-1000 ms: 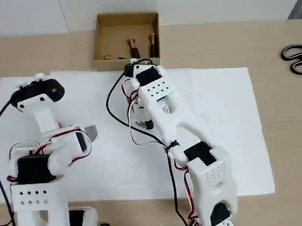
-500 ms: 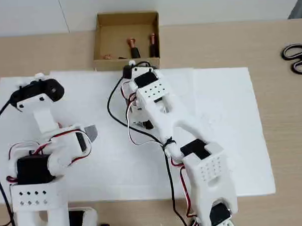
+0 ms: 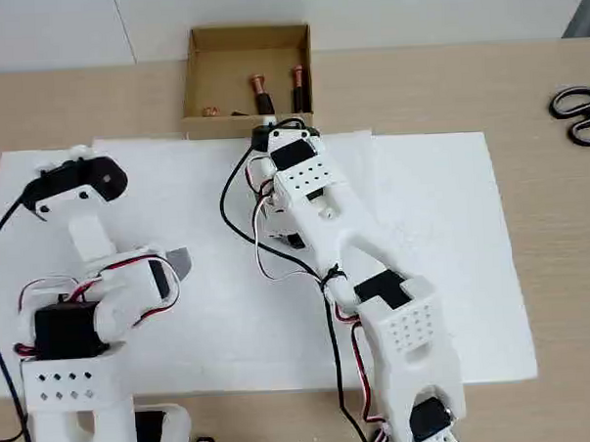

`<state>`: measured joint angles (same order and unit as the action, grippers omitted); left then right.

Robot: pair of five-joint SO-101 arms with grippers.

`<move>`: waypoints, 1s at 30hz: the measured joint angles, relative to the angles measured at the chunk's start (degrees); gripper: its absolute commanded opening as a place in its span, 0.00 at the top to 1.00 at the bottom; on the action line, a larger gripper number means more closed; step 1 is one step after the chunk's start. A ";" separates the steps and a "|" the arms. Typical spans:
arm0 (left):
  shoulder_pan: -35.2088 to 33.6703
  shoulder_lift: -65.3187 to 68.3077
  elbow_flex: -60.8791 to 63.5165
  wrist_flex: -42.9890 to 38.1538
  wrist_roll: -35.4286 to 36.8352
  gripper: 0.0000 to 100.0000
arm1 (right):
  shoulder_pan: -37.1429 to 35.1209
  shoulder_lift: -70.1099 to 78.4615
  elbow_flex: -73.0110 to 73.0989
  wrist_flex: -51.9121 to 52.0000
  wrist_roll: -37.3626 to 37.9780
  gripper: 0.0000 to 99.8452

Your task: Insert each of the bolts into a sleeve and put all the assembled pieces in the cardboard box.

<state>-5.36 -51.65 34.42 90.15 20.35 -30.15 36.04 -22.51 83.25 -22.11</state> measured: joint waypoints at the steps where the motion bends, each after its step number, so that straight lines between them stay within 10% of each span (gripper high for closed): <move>1: 0.00 0.00 0.00 0.35 0.00 0.78 | 0.26 0.00 0.00 0.00 0.00 0.95; 30: 0.00 0.00 0.00 0.62 0.00 0.78 | 11.08 -2.73 -8.26 11.69 9.05 0.95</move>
<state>-5.36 -51.65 34.42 90.77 20.35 -19.08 33.32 -30.77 94.95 -13.05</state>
